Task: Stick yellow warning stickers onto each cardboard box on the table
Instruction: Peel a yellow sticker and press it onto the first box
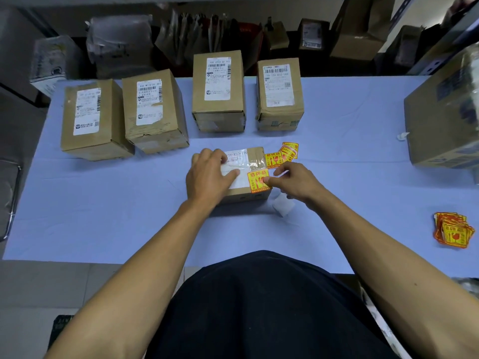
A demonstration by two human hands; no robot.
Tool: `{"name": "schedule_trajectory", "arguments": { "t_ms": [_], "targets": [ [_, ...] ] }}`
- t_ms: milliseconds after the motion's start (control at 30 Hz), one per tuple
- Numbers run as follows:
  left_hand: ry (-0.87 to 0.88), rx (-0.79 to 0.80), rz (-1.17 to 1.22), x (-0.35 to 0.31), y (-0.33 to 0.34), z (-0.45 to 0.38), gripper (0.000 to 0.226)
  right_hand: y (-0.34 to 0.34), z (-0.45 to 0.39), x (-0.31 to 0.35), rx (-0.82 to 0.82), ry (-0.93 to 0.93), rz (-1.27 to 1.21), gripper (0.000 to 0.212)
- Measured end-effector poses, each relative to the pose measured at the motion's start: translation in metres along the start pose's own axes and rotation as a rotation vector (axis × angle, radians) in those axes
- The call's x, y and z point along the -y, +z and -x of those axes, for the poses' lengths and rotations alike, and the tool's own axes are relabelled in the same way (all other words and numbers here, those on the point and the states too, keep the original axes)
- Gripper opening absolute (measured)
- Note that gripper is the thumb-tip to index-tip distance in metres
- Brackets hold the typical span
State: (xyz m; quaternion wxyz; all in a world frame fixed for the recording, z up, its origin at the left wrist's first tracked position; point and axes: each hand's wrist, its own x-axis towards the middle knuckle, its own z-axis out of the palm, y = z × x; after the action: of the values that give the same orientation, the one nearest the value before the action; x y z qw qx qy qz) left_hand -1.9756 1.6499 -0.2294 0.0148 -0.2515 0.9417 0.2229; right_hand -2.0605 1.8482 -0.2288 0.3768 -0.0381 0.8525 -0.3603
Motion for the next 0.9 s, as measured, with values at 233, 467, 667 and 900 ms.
{"name": "schedule_trajectory", "arguments": {
  "t_ms": [233, 467, 667, 900],
  "targets": [
    [-0.425, 0.084, 0.485, 0.048, 0.000, 0.015, 0.091, 0.037, -0.014, 0.013, 0.051, -0.063, -0.309, 0.068],
    [-0.506, 0.170, 0.827, 0.046, 0.021, 0.027, 0.039, 0.059, -0.017, 0.008, 0.005, -0.059, -0.422, 0.062],
    [-0.413, 0.173, 0.861, 0.016, 0.016, 0.019, 0.042, 0.030, 0.000, 0.009, -0.120, -0.106, -0.414, 0.046],
    [-0.244, 0.289, 0.906, -0.092, 0.026, -0.008, 0.045, -0.069, 0.017, -0.024, -0.286, -0.093, -0.458, 0.040]
  ]
}}
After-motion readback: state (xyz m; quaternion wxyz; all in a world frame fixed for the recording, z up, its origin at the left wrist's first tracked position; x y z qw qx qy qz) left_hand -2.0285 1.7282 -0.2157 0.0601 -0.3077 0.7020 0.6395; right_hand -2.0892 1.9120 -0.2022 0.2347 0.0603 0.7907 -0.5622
